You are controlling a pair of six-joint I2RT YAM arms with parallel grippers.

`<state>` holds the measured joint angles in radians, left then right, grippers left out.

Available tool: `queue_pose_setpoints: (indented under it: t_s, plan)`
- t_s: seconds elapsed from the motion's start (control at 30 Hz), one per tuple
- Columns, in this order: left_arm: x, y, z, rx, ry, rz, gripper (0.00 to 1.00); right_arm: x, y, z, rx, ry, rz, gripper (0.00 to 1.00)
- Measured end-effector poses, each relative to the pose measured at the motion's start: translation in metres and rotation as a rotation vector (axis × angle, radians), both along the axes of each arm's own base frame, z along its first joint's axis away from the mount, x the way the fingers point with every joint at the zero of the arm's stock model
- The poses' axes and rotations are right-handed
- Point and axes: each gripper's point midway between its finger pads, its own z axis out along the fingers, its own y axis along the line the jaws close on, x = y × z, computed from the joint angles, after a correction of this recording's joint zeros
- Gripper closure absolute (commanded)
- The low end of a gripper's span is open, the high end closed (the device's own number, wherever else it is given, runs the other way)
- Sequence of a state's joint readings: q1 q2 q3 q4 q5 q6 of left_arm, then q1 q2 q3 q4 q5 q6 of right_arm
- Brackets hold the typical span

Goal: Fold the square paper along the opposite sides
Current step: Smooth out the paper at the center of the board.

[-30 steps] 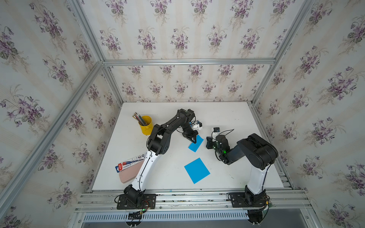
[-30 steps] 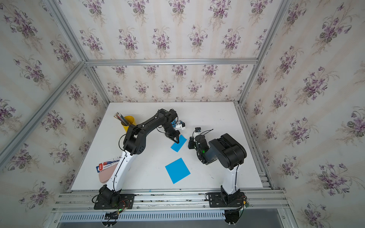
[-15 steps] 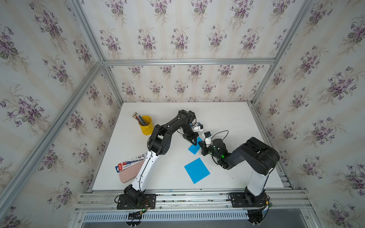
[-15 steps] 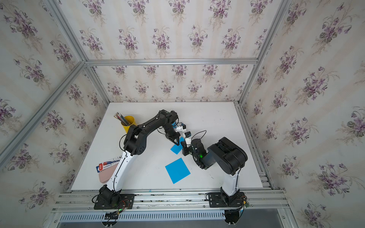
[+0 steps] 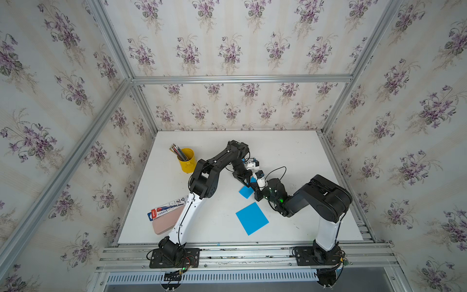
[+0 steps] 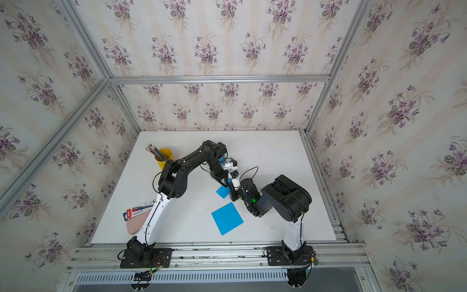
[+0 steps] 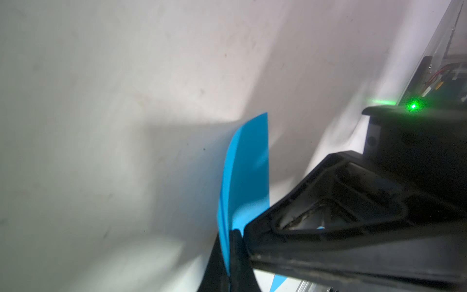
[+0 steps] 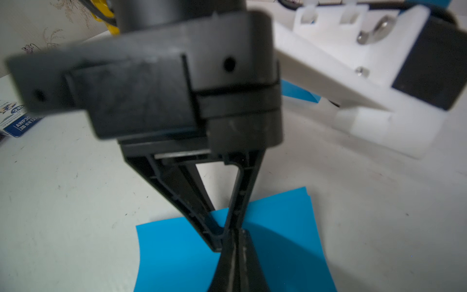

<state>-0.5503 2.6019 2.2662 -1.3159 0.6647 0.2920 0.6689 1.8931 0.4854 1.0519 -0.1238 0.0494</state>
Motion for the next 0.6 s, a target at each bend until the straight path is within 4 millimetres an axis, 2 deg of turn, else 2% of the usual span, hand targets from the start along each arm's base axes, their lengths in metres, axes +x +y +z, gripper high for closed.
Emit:
queue_pose_setpoints:
  t_s: [0.27,0.6]
  plan:
    - [0.005,0.001,0.001,0.015,-0.017,-0.002,1.0,-0.002,-0.001,-0.011,-0.019,0.031,-0.001,1.0]
    - [0.008,0.002,0.0,0.029,-0.026,-0.004,1.0,-0.004,-0.001,-0.012,-0.016,0.06,-0.009,1.0]
